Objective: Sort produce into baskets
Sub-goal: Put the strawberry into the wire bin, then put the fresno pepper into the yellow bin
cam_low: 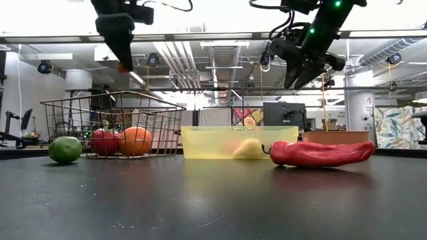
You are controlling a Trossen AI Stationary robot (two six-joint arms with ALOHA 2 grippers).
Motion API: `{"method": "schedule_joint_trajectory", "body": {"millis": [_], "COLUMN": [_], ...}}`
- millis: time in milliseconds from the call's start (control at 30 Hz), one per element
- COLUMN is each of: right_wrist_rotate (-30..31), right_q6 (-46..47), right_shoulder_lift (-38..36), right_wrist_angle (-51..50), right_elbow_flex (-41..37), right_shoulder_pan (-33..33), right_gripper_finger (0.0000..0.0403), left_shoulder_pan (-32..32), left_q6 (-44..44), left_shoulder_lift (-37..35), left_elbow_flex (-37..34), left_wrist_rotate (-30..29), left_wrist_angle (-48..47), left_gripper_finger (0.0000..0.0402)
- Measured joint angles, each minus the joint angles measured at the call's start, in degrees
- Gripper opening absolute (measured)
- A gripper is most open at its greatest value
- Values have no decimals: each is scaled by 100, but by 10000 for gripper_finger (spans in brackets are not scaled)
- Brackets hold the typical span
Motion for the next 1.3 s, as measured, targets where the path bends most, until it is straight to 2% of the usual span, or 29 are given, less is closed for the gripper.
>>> {"method": "schedule_joint_trajectory", "body": {"millis": [167,233,433,567,733,1100,1300], "right_wrist_rotate": [0,0,-1,0,0,0,0], "right_q6": [-38,-38,-37,-28,-29,-39,-40], "right_shoulder_lift": [0,0,0,0,0,0,0], "right_wrist_angle": [-2,0,0,2,0,0,0], "right_elbow_flex": [0,0,0,0,-2,-2,-2], "right_shoulder_pan": [0,0,0,0,0,0,0], "right_gripper_finger": [138,135,138,145,148,152,150], "left_shoulder_pan": [1226,1681,2663,3004,3081,3079,3047], "left_q6": [1096,1281,1327,1438,1453,1349,1127], "left_shoulder_lift": [-353,-360,-106,71,185,217,132], "left_elbow_flex": [-673,-899,-1188,-1188,-1186,-1186,-1186], "left_wrist_rotate": [1896,2233,2253,2253,2218,2200,2057], "left_wrist_angle": [923,1107,1118,1265,1336,1336,1322], "left_gripper_finger": [104,104,104,106,121,190,203]}}
